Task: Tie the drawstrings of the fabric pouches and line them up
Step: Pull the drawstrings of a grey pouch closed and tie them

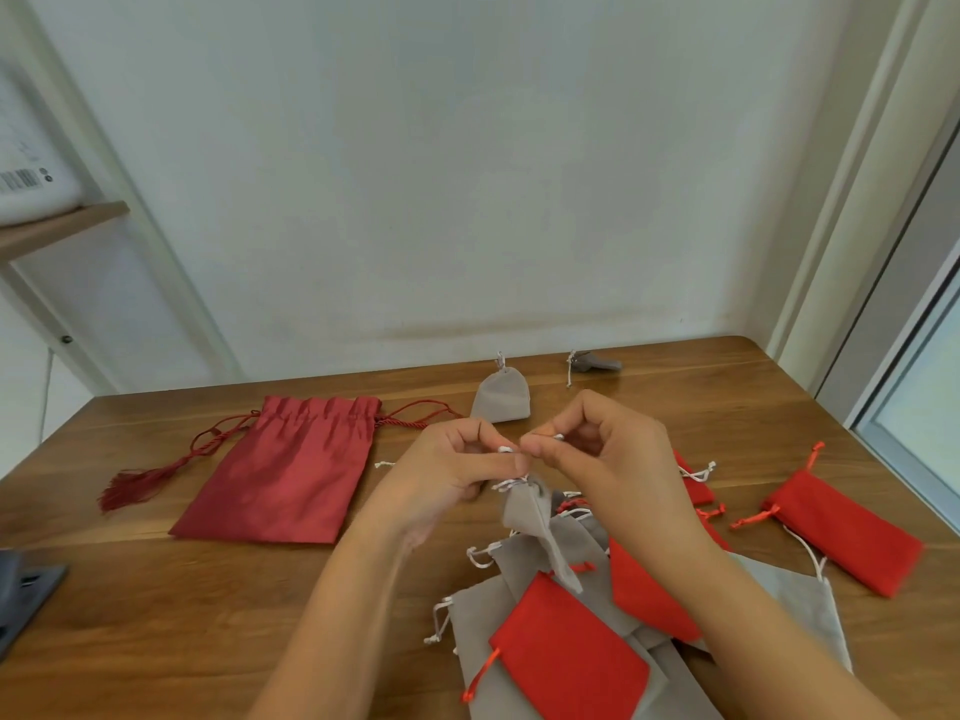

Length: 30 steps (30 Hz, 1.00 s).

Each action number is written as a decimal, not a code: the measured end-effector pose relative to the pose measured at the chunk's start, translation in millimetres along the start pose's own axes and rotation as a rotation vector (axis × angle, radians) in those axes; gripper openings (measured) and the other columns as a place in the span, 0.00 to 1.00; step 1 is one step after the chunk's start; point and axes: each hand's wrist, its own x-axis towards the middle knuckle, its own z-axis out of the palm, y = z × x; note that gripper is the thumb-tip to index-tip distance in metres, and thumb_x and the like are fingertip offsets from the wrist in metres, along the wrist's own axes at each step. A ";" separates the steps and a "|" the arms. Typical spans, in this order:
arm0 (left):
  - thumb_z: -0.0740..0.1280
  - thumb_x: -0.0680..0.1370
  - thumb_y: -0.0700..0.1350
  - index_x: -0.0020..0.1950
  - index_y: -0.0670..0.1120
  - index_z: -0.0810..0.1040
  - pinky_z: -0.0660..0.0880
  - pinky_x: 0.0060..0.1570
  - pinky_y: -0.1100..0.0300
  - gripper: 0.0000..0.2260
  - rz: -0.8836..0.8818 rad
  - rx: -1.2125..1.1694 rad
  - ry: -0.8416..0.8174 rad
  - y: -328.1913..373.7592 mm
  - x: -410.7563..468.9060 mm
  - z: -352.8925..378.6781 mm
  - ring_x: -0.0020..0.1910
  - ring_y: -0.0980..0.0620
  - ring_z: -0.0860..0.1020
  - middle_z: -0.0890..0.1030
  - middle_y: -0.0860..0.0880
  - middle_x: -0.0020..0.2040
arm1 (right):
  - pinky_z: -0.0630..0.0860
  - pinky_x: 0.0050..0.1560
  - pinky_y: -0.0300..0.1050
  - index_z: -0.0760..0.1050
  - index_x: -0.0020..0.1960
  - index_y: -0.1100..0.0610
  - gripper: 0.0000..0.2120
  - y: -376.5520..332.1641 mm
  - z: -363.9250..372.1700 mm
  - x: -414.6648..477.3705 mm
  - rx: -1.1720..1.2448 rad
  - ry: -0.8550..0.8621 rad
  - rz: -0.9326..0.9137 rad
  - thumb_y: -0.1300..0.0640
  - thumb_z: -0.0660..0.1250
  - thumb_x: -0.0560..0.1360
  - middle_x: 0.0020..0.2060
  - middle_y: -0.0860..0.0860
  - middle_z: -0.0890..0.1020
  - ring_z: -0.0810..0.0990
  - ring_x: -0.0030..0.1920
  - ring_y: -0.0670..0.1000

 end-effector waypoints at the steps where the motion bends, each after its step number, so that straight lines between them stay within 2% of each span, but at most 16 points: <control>1: 0.76 0.61 0.46 0.33 0.49 0.78 0.60 0.25 0.69 0.08 -0.009 -0.007 0.008 -0.8 0.9 -0.2 0.34 0.55 0.69 0.80 0.48 0.35 | 0.81 0.43 0.45 0.76 0.38 0.57 0.08 -1.2 1.3 -0.7 0.027 -0.018 0.012 0.62 0.75 0.70 0.36 0.51 0.85 0.84 0.40 0.48; 5: 0.75 0.62 0.42 0.33 0.47 0.79 0.59 0.22 0.70 0.06 -0.048 -0.127 0.032 -1.0 3.2 -2.3 0.33 0.54 0.66 0.82 0.45 0.37 | 0.81 0.41 0.40 0.77 0.37 0.55 0.08 -3.1 3.1 -1.1 0.129 0.004 0.044 0.63 0.75 0.69 0.36 0.50 0.85 0.85 0.39 0.47; 8: 0.75 0.63 0.40 0.31 0.48 0.79 0.60 0.22 0.70 0.06 -0.043 -0.193 0.038 -1.5 3.9 -1.1 0.36 0.54 0.73 0.82 0.38 0.47 | 0.81 0.41 0.40 0.76 0.36 0.54 0.08 -2.6 6.6 -2.1 0.121 0.016 0.007 0.58 0.76 0.66 0.37 0.49 0.86 0.85 0.39 0.47; 9: 0.74 0.65 0.38 0.32 0.47 0.78 0.60 0.22 0.70 0.07 -0.039 -0.205 0.041 -1.3 4.1 -0.1 0.36 0.54 0.75 0.82 0.38 0.48 | 0.81 0.41 0.40 0.76 0.35 0.54 0.08 -2.0 7.7 -2.3 0.125 0.018 -0.002 0.58 0.76 0.65 0.38 0.50 0.86 0.85 0.40 0.47; 12: 0.69 0.73 0.33 0.37 0.44 0.74 0.59 0.21 0.70 0.09 -0.029 -0.208 0.056 -1.2 4.5 4.3 0.27 0.59 0.71 0.80 0.44 0.37 | 0.80 0.41 0.38 0.77 0.35 0.57 0.10 1.8 9.8 -1.9 0.152 0.034 -0.016 0.67 0.76 0.66 0.38 0.50 0.86 0.85 0.40 0.46; 14: 0.67 0.75 0.32 0.37 0.44 0.73 0.59 0.20 0.71 0.10 -0.018 -0.198 0.062 -1.6 4.1 5.5 0.24 0.60 0.67 0.77 0.48 0.32 | 0.80 0.42 0.37 0.78 0.35 0.54 0.11 2.3 11.1 -2.9 0.142 0.039 -0.023 0.67 0.77 0.65 0.39 0.49 0.86 0.85 0.41 0.46; 17: 0.71 0.71 0.35 0.34 0.44 0.75 0.60 0.20 0.71 0.09 -0.043 -0.227 0.064 -0.6 3.1 2.4 0.23 0.60 0.65 0.76 0.48 0.32 | 0.81 0.43 0.40 0.79 0.36 0.50 0.12 2.5 12.9 -5.1 0.095 0.045 -0.047 0.64 0.77 0.65 0.39 0.49 0.85 0.85 0.41 0.46; 20: 0.71 0.65 0.39 0.30 0.45 0.77 0.62 0.19 0.71 0.05 -0.140 -0.356 0.019 -0.5 5.3 0.3 0.24 0.59 0.67 0.74 0.48 0.30 | 0.81 0.42 0.41 0.79 0.36 0.51 0.10 4.5 12.7 -5.8 0.017 0.074 -0.120 0.63 0.78 0.66 0.37 0.49 0.85 0.84 0.39 0.45; 22: 0.70 0.66 0.39 0.31 0.44 0.78 0.63 0.19 0.71 0.04 -0.196 -0.451 -0.022 -0.3 5.8 -0.2 0.24 0.59 0.69 0.74 0.49 0.28 | 0.81 0.41 0.41 0.81 0.38 0.55 0.07 6.7 12.9 -5.8 -0.060 0.097 -0.199 0.63 0.78 0.66 0.37 0.49 0.85 0.84 0.39 0.43; 25: 0.70 0.67 0.40 0.32 0.43 0.80 0.67 0.20 0.72 0.03 -0.235 -0.526 -0.031 0.5 5.1 -2.3 0.24 0.59 0.72 0.77 0.49 0.30 | 0.81 0.41 0.37 0.82 0.40 0.59 0.04 7.7 12.2 -6.3 -0.059 0.129 -0.277 0.63 0.77 0.67 0.38 0.49 0.85 0.84 0.40 0.42; 30: 0.69 0.66 0.39 0.30 0.44 0.79 0.69 0.21 0.71 0.04 -0.233 -0.526 0.000 4.2 2.0 -1.9 0.24 0.58 0.74 0.78 0.48 0.31 | 0.81 0.43 0.37 0.81 0.41 0.56 0.03 9.0 13.9 -6.7 -0.066 0.127 -0.337 0.59 0.74 0.68 0.40 0.46 0.85 0.84 0.43 0.41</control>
